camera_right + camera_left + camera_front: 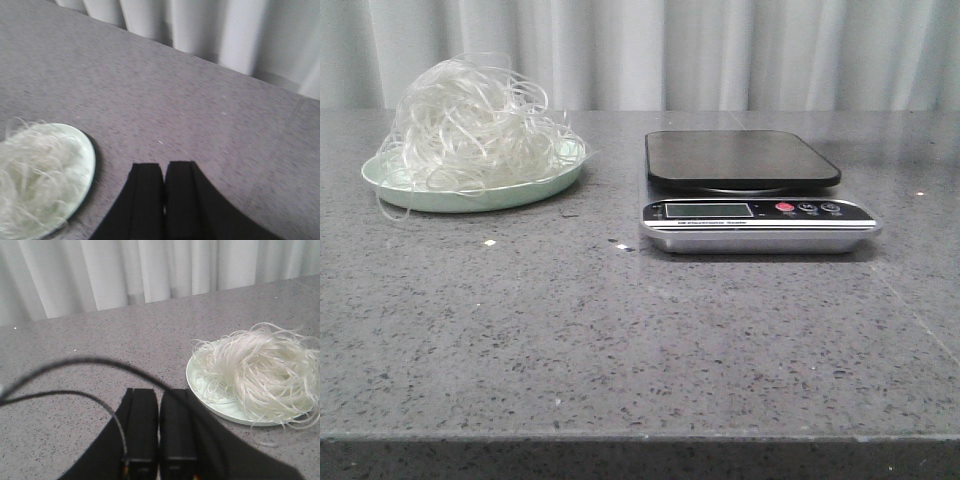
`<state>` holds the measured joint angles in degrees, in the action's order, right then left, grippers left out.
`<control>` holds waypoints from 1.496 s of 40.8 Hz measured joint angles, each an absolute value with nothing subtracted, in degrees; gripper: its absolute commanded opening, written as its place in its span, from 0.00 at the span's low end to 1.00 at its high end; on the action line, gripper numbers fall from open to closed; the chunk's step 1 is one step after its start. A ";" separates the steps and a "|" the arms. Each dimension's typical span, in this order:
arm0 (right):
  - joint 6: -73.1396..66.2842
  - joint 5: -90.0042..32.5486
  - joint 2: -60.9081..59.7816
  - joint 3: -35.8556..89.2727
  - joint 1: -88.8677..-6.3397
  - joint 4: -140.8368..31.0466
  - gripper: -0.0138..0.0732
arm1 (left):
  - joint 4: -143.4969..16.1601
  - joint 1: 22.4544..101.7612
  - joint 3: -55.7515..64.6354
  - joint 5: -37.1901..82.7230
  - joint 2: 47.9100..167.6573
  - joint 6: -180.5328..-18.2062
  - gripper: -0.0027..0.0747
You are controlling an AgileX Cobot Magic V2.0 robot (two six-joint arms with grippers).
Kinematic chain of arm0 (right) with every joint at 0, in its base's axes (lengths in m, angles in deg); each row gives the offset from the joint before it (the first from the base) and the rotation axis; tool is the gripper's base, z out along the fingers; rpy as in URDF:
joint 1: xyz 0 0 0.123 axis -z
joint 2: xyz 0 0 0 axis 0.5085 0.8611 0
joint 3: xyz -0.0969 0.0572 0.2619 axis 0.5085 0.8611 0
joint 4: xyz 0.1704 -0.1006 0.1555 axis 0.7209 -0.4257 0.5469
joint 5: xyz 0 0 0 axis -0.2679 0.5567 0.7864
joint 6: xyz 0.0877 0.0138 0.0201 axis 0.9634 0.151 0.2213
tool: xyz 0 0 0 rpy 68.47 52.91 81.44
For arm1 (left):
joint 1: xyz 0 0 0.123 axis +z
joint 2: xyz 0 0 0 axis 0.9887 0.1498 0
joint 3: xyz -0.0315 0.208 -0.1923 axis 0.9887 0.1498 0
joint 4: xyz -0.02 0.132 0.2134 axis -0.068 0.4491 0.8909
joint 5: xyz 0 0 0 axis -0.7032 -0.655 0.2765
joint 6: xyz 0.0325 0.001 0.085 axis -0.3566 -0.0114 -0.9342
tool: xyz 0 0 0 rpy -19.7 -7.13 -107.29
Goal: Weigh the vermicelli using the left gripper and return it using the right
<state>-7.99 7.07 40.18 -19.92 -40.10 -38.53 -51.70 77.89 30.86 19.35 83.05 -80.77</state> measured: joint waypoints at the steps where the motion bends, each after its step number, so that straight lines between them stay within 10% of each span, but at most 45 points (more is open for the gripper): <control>1: -7.89 6.37 39.05 -18.21 -40.10 -39.25 0.33 | -51.70 77.89 30.86 19.35 83.05 -80.77 0.21; 32: -7.27 -28.81 -7.64 41.58 -40.10 -41.90 0.33 | -51.70 77.89 30.86 19.35 83.05 -80.77 0.21; 61: -7.37 -30.89 -35.10 65.71 -40.10 -48.84 0.33 | -51.70 77.89 30.86 19.35 83.05 -80.77 0.21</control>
<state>-7.37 -30.89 -35.10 65.71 -40.10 -48.84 -51.70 77.89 30.86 19.35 83.05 -80.77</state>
